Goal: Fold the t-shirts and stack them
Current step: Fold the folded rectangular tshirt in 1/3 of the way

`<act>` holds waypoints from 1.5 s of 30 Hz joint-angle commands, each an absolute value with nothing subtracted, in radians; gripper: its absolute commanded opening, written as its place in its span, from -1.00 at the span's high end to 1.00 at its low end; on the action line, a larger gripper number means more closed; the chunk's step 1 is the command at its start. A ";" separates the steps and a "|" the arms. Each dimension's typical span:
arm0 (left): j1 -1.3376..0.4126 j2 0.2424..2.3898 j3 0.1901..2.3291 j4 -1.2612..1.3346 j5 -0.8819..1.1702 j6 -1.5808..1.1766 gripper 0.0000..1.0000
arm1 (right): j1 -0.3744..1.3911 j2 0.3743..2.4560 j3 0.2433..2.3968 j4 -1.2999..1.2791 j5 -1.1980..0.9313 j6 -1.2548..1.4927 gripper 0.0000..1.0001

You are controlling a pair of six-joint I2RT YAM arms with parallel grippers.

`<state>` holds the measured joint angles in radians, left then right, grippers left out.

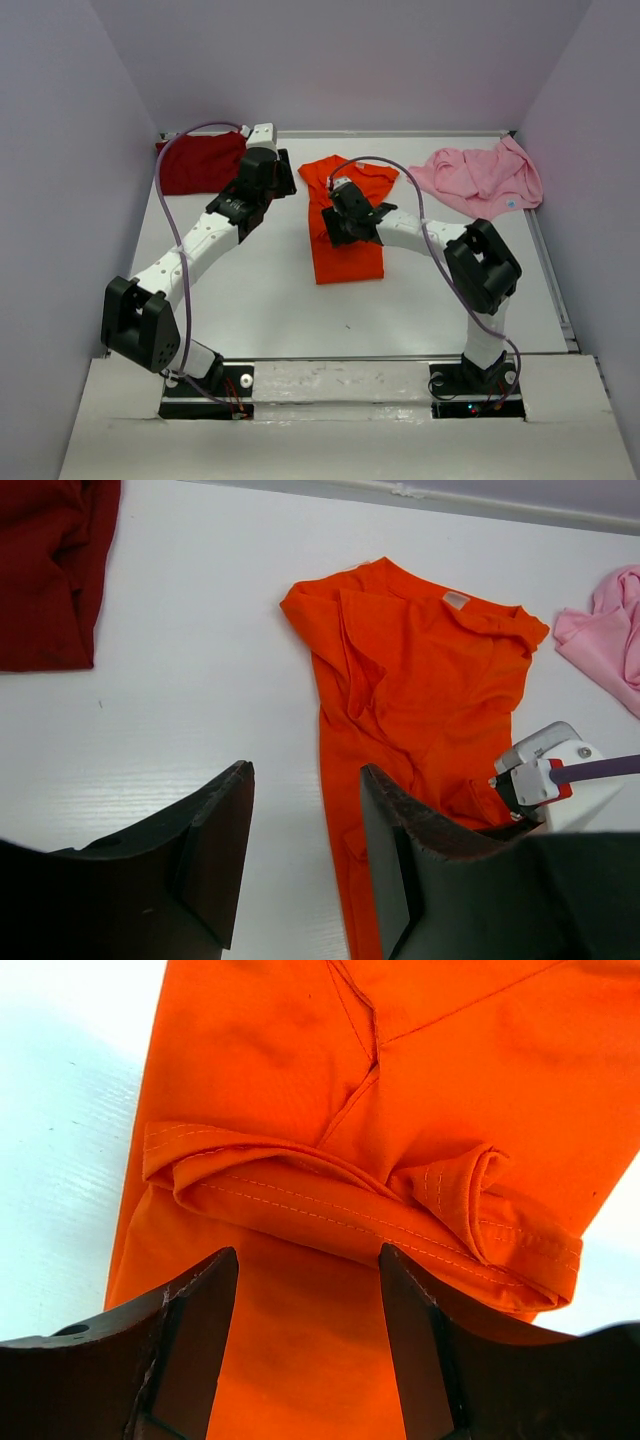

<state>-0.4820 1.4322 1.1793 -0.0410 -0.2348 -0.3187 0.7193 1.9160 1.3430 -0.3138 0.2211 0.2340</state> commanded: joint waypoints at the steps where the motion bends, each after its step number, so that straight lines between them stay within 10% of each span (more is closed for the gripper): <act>1: -0.477 1.417 1.186 0.002 -0.207 -0.304 -0.13 | 0.718 1.930 1.325 -0.307 0.241 0.238 -0.29; 45: -0.474 1.497 1.190 0.005 -0.091 -0.321 -0.12 | 0.631 2.114 1.615 -0.370 0.275 0.173 -0.29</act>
<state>-0.4797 1.5043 1.1782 -0.0261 -0.1066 -0.3264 0.6506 2.0956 1.5524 -0.3553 0.2562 0.1986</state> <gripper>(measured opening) 0.560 0.644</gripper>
